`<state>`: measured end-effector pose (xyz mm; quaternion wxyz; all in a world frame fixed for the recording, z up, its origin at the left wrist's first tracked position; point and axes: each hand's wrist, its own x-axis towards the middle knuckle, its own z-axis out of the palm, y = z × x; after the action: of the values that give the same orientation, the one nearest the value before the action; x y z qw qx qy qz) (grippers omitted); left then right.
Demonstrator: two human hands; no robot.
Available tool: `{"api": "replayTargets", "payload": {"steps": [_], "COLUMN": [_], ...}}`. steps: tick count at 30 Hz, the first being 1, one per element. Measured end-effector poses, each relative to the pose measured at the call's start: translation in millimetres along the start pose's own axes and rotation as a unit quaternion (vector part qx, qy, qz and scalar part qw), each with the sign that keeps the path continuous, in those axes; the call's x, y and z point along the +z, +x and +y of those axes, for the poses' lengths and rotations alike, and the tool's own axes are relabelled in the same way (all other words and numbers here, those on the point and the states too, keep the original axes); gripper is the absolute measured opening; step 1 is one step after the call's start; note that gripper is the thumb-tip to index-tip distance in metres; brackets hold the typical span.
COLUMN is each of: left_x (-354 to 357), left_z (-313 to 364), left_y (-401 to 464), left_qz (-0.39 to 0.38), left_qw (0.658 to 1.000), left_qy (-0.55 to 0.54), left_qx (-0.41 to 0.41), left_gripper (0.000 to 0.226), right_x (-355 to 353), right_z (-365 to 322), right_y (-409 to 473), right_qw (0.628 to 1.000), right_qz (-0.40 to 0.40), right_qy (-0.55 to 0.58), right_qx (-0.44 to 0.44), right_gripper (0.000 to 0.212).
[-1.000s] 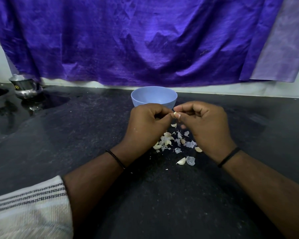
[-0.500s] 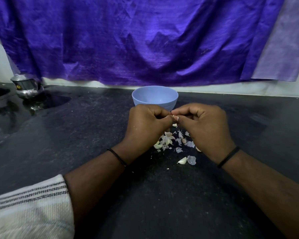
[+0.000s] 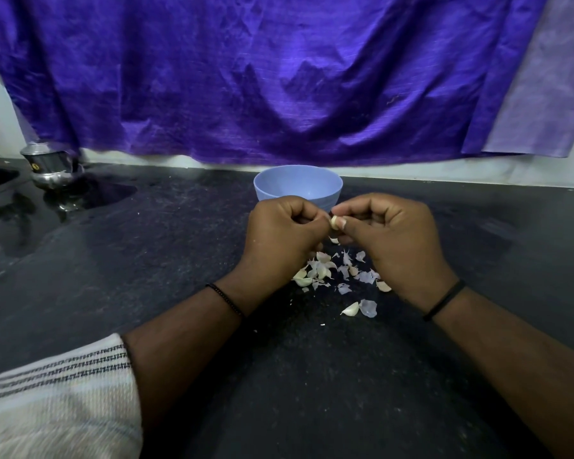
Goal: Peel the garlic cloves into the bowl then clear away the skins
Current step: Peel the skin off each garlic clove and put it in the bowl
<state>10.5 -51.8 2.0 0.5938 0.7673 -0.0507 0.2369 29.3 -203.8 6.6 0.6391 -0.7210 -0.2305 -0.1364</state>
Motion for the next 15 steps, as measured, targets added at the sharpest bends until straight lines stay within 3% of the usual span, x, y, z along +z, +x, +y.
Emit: {"api": "replayTargets", "payload": {"steps": [9, 15], "left_x": [0.4, 2.3], "left_z": [-4.3, -7.3], "left_y": [1.9, 3.4], "left_qz": [-0.027, -0.048], "left_qw": [0.999, 0.998], "left_qy": [-0.034, -0.020], "left_qx": [-0.023, -0.034], "left_gripper": [0.011, 0.023], "right_x": [-3.1, -4.7], "right_z": [0.3, 1.0], "right_y": [2.2, 3.1], "right_qw": [0.993, 0.975], "right_qz": [-0.026, -0.051], "right_qy": [0.099, 0.183], "right_qx": [0.060, 0.118], "right_gripper": [0.021, 0.020]}}
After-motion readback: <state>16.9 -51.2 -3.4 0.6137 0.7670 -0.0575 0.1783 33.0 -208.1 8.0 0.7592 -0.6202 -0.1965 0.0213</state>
